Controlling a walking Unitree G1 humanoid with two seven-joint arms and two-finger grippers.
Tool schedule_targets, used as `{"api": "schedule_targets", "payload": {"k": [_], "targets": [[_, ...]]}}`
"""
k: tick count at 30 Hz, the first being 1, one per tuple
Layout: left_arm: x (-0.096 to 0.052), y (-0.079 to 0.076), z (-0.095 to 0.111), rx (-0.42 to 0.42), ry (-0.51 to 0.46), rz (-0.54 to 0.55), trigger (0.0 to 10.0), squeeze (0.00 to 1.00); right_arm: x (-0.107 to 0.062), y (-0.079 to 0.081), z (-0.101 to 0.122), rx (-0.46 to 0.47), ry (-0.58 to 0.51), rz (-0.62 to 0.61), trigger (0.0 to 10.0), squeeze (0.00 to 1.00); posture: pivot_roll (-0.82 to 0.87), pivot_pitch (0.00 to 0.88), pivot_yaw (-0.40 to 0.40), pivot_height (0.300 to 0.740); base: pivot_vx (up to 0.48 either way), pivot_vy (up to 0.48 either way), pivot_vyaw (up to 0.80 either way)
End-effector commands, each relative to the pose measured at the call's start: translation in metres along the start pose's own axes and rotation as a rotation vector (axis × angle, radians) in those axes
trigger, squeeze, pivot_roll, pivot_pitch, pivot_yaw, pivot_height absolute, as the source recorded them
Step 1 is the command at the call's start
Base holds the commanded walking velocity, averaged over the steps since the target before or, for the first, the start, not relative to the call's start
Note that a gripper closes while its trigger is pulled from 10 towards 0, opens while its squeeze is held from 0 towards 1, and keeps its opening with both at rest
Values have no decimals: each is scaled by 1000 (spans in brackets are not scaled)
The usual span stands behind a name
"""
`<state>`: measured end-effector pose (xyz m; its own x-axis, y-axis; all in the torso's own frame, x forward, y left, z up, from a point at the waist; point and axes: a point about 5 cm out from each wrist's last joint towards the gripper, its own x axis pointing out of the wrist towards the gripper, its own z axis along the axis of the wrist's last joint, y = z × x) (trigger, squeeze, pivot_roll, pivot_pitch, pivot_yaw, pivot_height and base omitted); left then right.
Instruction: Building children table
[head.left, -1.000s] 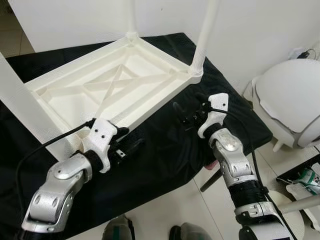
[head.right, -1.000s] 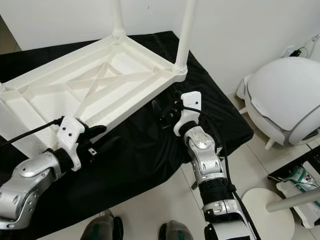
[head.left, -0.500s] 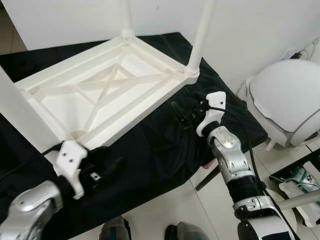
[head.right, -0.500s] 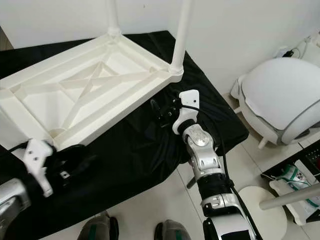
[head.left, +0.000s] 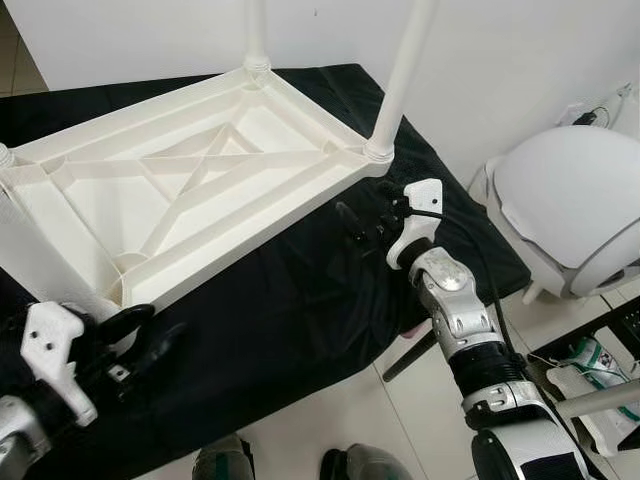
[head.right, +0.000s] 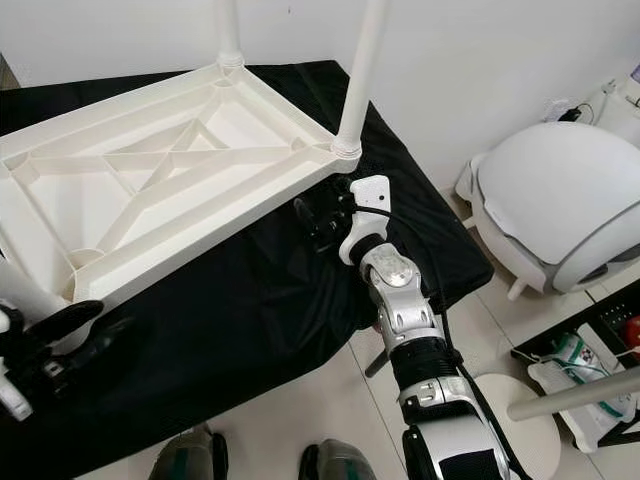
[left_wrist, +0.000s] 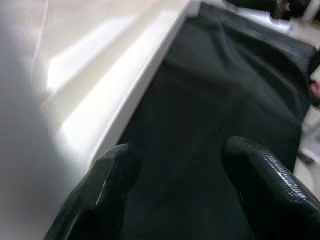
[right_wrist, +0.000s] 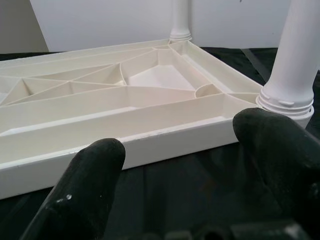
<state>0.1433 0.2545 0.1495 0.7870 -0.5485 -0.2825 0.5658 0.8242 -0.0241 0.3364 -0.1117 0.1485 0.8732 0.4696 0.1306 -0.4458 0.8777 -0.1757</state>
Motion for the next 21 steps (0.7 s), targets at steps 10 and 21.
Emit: {"api": "schedule_targets", "payload": {"k": [10, 21], "targets": [[-41, 21, -3, -10, 100, 73, 10000, 0, -1, 0, -5, -3, 6, 9, 10000, 0, 159, 47, -67, 740, 0, 0, 0], [-60, 39, -9, 36, 232, 163, 10000, 0, 1, 1, -4, -3, -1, 14, 10000, 0, 159, 42, -67, 740, 0, 0, 0]]}}
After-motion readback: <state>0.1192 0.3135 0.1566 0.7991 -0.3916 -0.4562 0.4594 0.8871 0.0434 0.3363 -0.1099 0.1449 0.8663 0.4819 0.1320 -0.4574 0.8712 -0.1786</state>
